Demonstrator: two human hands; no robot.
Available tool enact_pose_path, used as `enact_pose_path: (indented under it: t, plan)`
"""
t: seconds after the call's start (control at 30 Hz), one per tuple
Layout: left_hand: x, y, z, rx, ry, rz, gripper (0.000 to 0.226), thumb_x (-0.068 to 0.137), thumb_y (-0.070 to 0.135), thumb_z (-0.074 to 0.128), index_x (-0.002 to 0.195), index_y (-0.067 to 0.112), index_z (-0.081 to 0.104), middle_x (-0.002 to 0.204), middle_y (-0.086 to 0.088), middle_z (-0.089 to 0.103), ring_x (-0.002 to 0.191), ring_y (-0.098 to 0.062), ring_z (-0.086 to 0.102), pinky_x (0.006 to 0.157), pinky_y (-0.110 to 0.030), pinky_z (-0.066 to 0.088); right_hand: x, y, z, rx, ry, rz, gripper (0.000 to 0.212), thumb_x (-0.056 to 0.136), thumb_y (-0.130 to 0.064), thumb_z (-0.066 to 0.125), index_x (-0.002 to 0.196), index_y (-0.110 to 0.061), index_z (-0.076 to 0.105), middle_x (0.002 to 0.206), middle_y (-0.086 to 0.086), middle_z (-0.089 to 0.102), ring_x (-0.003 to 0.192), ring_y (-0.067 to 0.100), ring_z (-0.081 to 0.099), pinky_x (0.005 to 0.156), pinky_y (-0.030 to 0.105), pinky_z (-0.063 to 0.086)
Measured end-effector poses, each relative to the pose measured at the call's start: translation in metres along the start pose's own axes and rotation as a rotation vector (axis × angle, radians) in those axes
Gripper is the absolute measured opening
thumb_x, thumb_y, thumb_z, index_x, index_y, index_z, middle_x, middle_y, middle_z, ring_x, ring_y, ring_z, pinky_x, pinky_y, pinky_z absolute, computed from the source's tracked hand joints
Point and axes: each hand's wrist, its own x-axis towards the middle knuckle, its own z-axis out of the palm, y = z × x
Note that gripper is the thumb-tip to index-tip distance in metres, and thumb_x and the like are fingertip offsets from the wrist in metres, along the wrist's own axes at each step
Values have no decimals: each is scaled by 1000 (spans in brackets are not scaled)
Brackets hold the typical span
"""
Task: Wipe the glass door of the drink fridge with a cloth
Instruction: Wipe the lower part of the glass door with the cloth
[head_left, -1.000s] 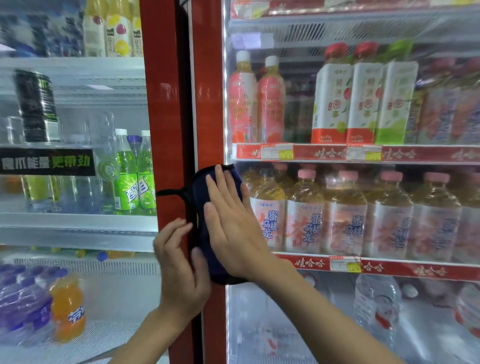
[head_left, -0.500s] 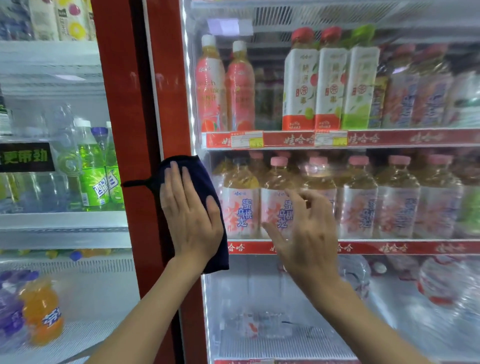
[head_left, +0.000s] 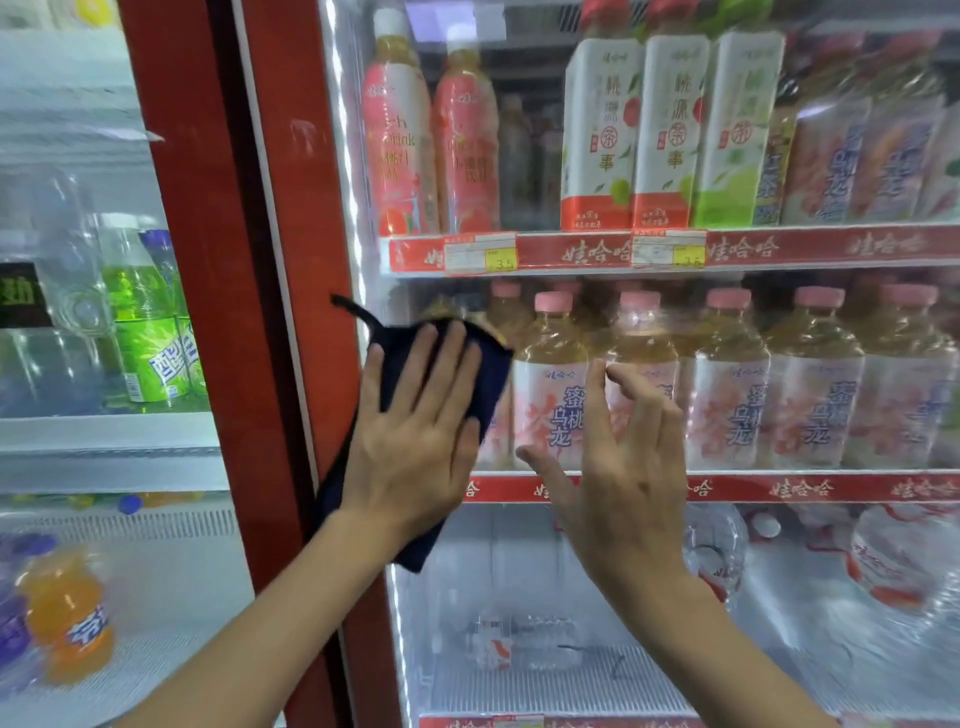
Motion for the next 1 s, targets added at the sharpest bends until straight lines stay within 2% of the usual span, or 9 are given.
enact_pose_path:
  t: [0.07, 0.13, 0.2, 0.3, 0.4, 0.5, 0.67, 0.8, 1.0]
  plan:
    - [-31, 15, 8, 6, -35, 61, 64, 103, 34, 37, 161, 11, 19, 170, -12, 5, 158, -24, 5, 126, -56, 2, -4, 7, -4, 6, -19, -28, 88, 84, -50, 77, 146, 7, 47, 140, 23, 47, 130, 37, 47, 111, 44, 44]
    - [-37, 15, 10, -16, -22, 77, 61, 102, 34, 40, 158, 12, 25, 168, -13, 11, 158, -24, 6, 126, -55, 3, -11, 20, -9, -18, -33, -28, 89, 86, -48, 77, 148, 7, 44, 147, 24, 44, 138, 38, 44, 116, 46, 40]
    - [-13, 8, 6, -75, 25, 70, 57, 102, 31, 41, 155, 11, 32, 165, -16, 19, 157, -24, 10, 126, -54, 6, -18, 38, -13, -54, -43, -24, 90, 87, -49, 73, 149, 9, 42, 152, 26, 40, 144, 40, 39, 119, 49, 37]
    - [49, -1, -7, -133, 104, -1, 54, 104, 26, 38, 154, 8, 36, 165, -16, 22, 156, -26, 16, 126, -55, 7, -21, 48, -10, -110, -45, -74, 90, 83, -51, 68, 144, 12, 47, 148, 30, 44, 141, 44, 44, 113, 53, 42]
    - [74, 5, -8, -85, 114, -43, 57, 106, 27, 34, 159, 6, 27, 167, -16, 18, 157, -27, 15, 126, -57, 6, -18, 46, -9, -156, -48, -75, 91, 72, -43, 83, 137, 14, 53, 137, 31, 53, 132, 45, 51, 105, 55, 50]
    - [57, 18, -1, -62, 84, -52, 60, 107, 28, 32, 160, 5, 19, 168, -15, 13, 157, -27, 11, 126, -58, 5, -18, 44, -12, -163, -56, -71, 93, 62, -36, 93, 132, 13, 59, 133, 30, 56, 130, 44, 52, 106, 54, 50]
    - [-10, 66, 18, -20, -43, 131, 62, 105, 32, 34, 161, 8, 19, 170, -11, 11, 158, -25, 10, 126, -56, 6, -19, 43, -13, -130, -79, -54, 91, 70, -43, 89, 136, 10, 56, 138, 24, 49, 133, 41, 48, 109, 51, 48]
    - [-16, 62, 15, 30, -96, 254, 62, 105, 32, 34, 161, 12, 20, 170, -9, 12, 158, -23, 10, 126, -53, 5, -19, 70, -31, -56, -105, -76, 81, 85, -34, 82, 147, 4, 47, 151, 22, 45, 143, 37, 43, 116, 51, 41]
    - [81, 60, 2, -17, 23, -8, 60, 106, 31, 28, 161, 8, 20, 168, -12, 12, 157, -26, 11, 125, -60, 9, -17, 127, -37, -119, -75, -104, 89, 76, -49, 85, 144, -2, 52, 145, 19, 53, 135, 35, 49, 110, 50, 46]
